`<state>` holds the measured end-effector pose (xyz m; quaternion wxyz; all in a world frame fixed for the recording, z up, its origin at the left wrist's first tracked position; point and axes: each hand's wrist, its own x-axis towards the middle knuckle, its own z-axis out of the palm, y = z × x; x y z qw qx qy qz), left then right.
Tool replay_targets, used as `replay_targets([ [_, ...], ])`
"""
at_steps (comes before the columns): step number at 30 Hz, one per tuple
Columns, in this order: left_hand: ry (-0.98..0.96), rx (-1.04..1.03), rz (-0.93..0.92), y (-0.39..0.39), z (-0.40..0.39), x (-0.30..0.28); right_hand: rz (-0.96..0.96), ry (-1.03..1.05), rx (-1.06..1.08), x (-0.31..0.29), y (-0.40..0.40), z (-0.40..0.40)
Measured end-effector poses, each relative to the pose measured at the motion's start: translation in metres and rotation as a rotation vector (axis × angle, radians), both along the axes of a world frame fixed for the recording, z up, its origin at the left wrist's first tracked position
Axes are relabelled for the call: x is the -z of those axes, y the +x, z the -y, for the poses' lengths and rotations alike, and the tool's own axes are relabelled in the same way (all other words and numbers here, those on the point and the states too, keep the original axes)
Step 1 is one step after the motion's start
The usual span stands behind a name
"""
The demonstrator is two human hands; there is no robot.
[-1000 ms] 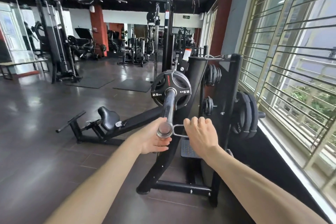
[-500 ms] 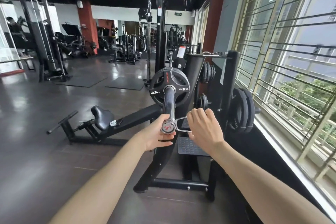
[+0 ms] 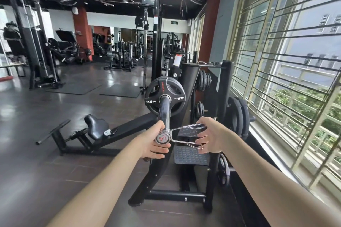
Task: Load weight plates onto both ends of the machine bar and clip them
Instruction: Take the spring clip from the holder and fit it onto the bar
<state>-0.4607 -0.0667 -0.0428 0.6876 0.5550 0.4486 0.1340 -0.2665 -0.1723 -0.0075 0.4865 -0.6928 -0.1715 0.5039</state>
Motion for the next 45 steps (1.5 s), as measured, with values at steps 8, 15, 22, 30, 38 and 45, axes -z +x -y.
replay_targets([
  [8, 0.079, 0.046, -0.157, 0.0, 0.001, -0.005, 0.038, -0.244, -0.26, -0.018, 0.0, 0.0],
  [15, 0.127, 0.085, -0.178, -0.001, 0.003, -0.006, 0.136, -0.331, -0.391, -0.005, 0.01, 0.0],
  [22, 0.162, 0.17, -0.161, -0.007, 0.002, -0.006, 0.275, -0.35, -0.22, 0.015, 0.008, -0.007],
  [30, 0.123, 0.237, -0.147, -0.005, -0.02, -0.007, 0.323, -0.324, -0.135, 0.026, 0.011, -0.021],
  [38, 0.084, 0.057, -0.021, 0.021, -0.054, 0.006, 0.375, -0.319, -0.141, 0.022, 0.032, -0.058],
  [45, 0.049, 0.015, 0.041, 0.058, -0.104, 0.0, 0.338, -0.274, -0.119, 0.021, 0.067, -0.117],
])
